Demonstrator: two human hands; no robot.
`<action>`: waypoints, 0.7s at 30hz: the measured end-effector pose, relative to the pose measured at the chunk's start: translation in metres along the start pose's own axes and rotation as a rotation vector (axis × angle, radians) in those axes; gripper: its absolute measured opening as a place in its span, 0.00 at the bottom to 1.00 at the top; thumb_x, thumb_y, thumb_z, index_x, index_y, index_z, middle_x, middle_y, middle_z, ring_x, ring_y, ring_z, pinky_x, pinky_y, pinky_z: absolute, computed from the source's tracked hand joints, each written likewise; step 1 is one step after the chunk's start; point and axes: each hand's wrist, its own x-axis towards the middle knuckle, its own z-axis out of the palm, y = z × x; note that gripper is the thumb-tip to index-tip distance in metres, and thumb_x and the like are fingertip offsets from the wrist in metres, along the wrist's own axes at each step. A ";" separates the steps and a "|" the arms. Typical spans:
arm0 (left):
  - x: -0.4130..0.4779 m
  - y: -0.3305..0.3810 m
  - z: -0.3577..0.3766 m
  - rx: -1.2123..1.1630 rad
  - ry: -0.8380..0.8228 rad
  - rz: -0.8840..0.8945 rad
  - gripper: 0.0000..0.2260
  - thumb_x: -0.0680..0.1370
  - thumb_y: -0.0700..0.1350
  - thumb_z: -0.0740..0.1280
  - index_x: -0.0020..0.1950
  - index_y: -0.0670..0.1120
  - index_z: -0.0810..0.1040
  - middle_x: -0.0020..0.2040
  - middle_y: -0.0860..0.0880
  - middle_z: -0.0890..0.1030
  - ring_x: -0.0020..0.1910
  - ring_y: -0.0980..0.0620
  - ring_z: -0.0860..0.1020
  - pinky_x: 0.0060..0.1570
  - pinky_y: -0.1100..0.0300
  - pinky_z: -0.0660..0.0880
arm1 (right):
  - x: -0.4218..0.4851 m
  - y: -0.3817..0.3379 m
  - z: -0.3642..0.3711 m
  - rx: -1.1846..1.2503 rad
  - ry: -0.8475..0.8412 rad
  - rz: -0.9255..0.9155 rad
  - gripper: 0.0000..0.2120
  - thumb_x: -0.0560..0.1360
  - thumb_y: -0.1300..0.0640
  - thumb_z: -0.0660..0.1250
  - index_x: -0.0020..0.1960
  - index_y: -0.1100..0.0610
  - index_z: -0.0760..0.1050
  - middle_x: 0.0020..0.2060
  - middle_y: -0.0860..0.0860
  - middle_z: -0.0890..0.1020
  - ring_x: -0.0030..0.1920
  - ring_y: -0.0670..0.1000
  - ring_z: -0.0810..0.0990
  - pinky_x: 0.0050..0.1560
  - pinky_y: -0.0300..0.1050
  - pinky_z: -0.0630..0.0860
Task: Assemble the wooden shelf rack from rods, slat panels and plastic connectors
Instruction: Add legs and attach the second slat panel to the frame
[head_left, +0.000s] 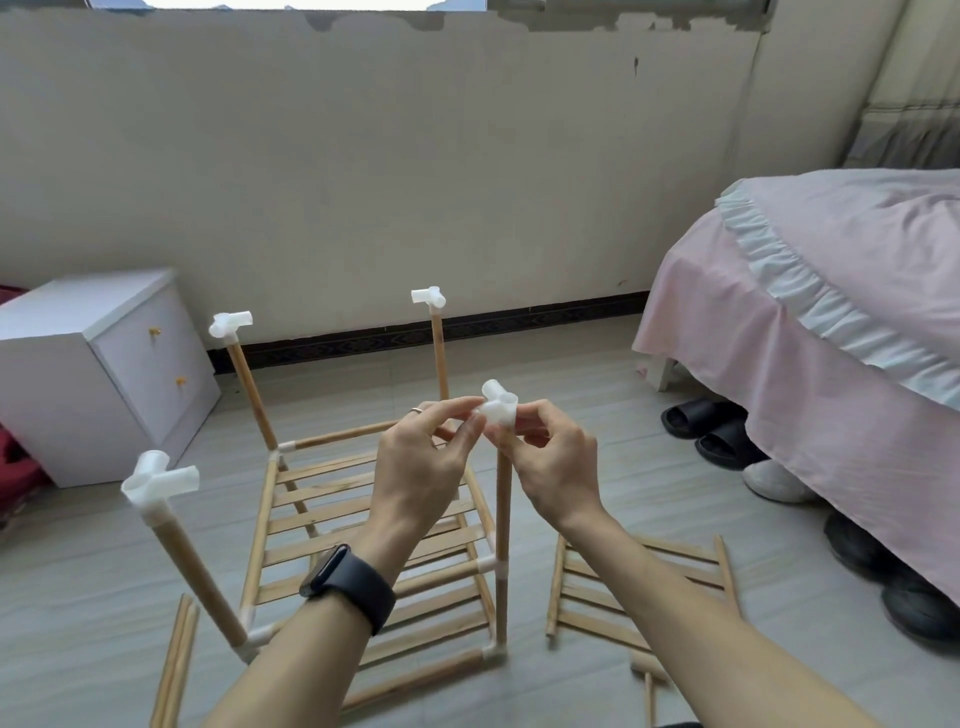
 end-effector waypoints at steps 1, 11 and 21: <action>0.000 -0.001 0.001 0.005 0.003 -0.001 0.12 0.79 0.50 0.70 0.62 0.53 0.82 0.49 0.59 0.81 0.46 0.62 0.79 0.42 0.71 0.74 | -0.001 0.001 0.001 0.000 0.006 0.003 0.14 0.73 0.43 0.76 0.51 0.51 0.81 0.44 0.43 0.85 0.46 0.41 0.83 0.47 0.39 0.81; 0.000 -0.003 0.004 -0.036 0.051 -0.055 0.12 0.79 0.49 0.71 0.62 0.51 0.83 0.47 0.58 0.82 0.45 0.64 0.79 0.40 0.72 0.75 | 0.000 0.005 0.009 -0.001 0.020 0.016 0.13 0.73 0.45 0.77 0.48 0.53 0.79 0.43 0.46 0.84 0.45 0.44 0.82 0.47 0.47 0.81; -0.012 -0.013 -0.056 0.259 0.029 0.062 0.19 0.78 0.46 0.71 0.68 0.55 0.75 0.58 0.56 0.77 0.56 0.57 0.76 0.55 0.57 0.75 | -0.001 0.006 0.004 0.001 -0.003 0.023 0.12 0.73 0.47 0.76 0.46 0.51 0.76 0.43 0.48 0.82 0.45 0.47 0.81 0.47 0.51 0.81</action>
